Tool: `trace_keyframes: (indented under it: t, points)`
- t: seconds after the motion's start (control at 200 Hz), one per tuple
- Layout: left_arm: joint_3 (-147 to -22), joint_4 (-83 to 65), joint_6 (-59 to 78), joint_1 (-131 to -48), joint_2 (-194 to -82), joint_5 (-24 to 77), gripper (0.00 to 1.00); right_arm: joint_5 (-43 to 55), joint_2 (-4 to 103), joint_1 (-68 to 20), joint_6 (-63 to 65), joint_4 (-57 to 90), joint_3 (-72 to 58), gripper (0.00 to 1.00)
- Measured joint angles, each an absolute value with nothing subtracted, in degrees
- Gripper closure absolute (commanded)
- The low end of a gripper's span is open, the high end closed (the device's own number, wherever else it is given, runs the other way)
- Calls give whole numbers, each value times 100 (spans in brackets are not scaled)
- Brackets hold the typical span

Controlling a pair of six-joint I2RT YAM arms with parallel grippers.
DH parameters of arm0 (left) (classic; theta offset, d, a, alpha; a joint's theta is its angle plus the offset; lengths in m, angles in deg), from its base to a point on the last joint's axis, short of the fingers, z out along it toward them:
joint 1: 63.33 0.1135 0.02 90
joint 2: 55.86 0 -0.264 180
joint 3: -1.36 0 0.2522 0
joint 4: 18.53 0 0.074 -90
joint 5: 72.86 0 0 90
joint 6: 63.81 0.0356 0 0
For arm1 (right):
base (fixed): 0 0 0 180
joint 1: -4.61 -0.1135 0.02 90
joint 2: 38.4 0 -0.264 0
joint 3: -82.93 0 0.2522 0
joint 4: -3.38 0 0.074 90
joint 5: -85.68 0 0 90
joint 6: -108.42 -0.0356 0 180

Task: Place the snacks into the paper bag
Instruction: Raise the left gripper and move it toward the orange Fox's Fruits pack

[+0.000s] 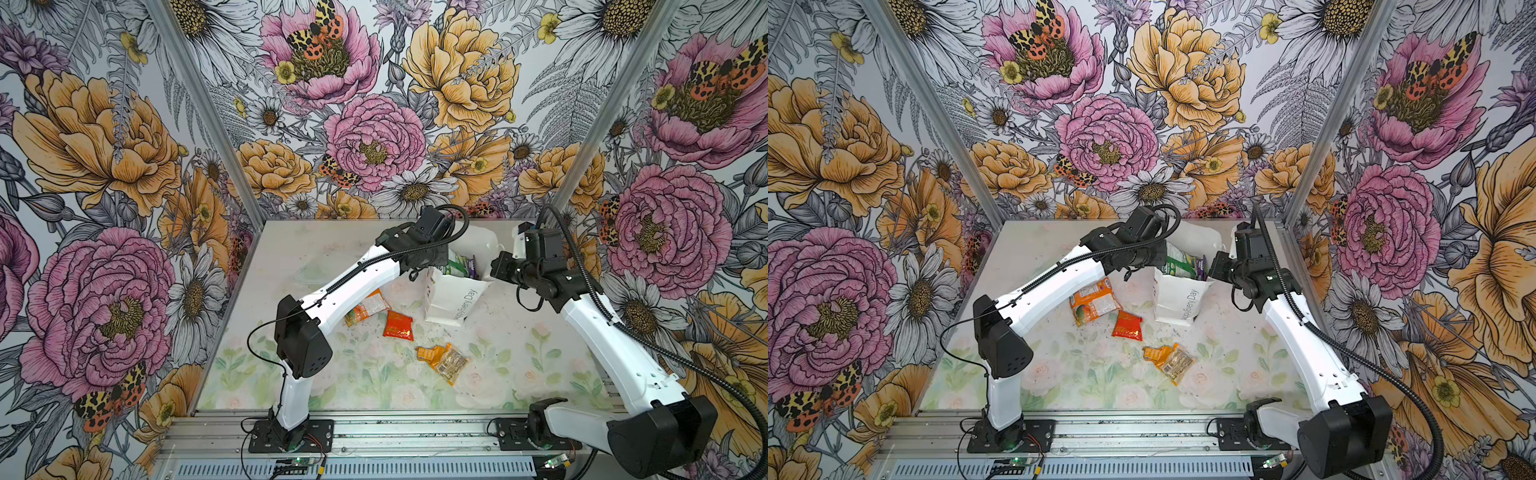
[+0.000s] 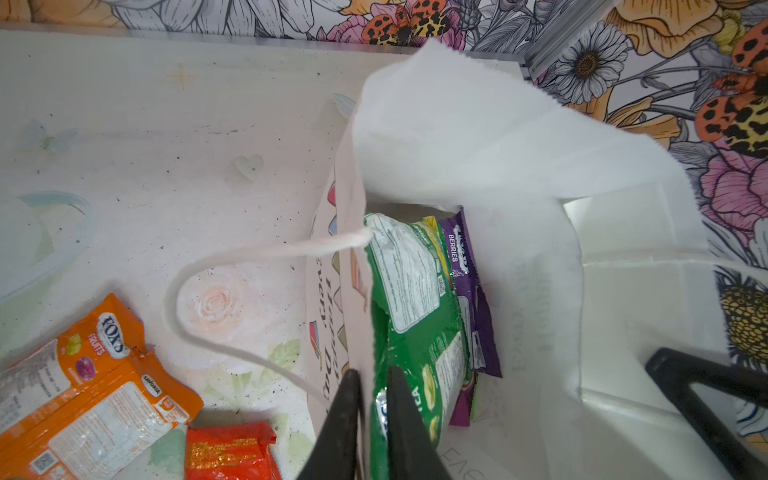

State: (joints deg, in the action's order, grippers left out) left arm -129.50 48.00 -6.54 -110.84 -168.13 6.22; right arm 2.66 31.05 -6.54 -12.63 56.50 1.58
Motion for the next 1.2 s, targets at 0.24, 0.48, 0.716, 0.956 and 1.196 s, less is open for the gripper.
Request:
trace_keyframes:
  t: [0.24,0.48,0.716,0.956,1.196]
  points:
    - [-12852,4763,-608,-11077,-16555,539,34,303,3105,-654,-1263,5621,158,100]
    - [-12437,4707,-355,-11034,-15560,229,16,303,3105,-654,-1263,5610,158,100]
    - [-10769,3782,-136,-10961,-13788,-359,10,301,3105,-654,-1263,5608,158,100]
    - [-9418,3417,-381,-10199,-12868,-540,9,299,3087,-654,-1261,5582,193,100]
    - [-8247,3458,-906,-9329,-12483,-409,8,297,3048,-654,-1263,5543,245,100]
